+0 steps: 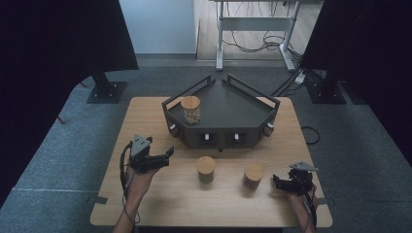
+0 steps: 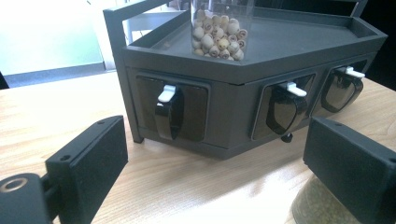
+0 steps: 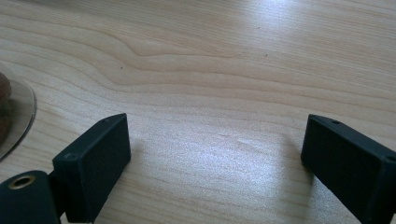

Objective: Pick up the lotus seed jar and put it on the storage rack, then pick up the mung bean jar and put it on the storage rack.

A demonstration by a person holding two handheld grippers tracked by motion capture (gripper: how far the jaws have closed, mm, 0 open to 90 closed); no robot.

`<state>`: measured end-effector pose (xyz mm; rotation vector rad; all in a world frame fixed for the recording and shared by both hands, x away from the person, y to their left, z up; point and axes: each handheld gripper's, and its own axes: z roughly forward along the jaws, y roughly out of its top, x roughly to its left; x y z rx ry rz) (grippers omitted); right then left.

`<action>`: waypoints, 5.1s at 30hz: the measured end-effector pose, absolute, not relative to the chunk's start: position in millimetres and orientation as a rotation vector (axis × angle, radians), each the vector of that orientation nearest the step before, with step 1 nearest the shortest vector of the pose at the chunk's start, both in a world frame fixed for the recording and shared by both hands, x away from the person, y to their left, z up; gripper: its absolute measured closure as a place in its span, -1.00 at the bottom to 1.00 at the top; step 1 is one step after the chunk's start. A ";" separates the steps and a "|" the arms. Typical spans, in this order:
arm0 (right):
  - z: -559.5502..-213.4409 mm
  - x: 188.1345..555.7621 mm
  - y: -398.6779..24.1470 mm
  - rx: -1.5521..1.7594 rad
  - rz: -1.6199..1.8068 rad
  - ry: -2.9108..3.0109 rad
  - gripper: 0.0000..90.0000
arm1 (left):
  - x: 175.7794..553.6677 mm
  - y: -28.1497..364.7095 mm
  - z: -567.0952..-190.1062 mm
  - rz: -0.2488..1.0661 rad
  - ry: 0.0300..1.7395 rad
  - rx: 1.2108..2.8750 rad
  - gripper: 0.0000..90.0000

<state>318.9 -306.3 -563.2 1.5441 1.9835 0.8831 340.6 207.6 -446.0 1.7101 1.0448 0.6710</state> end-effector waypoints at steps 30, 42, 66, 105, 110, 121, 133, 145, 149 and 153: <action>-563.2 318.9 -306.3 1.544 0.883 1.983 -0.83 | 329.8 211.3 -463.7 0.648 1.070 1.713 -0.85; -563.2 318.9 -306.3 1.544 0.883 1.983 -0.83 | 326.3 212.5 -472.5 0.639 1.084 1.727 -0.85; -563.2 318.9 -306.3 1.544 0.883 1.983 -0.83 | 317.9 213.3 -488.2 0.635 1.104 1.762 -0.85; -563.2 318.9 -306.3 1.544 0.883 1.983 -0.83 | 307.5 215.6 -513.2 0.609 1.144 1.812 -0.85; -563.2 318.9 -306.3 1.544 0.883 1.983 -0.83 | 306.1 216.1 -516.9 0.605 1.152 1.816 -0.85; -563.2 318.9 -306.3 1.544 0.883 1.983 -0.83 | 303.5 216.6 -524.7 0.595 1.166 1.827 -0.85; -563.2 318.9 -306.3 1.544 0.883 1.983 -0.83 | 300.9 217.3 -533.5 0.580 1.187 1.834 -0.85; -561.6 316.8 -310.2 1.538 0.955 1.965 -0.80 | 300.0 216.2 -541.0 0.575 1.200 1.850 -0.85; -561.2 316.0 -310.2 1.541 0.969 1.956 -0.80 | 300.2 215.4 -542.8 0.577 1.205 1.861 -0.85; -558.2 315.0 -308.7 1.531 0.969 1.949 -0.79 | 300.6 214.9 -544.5 0.577 1.210 1.869 -0.85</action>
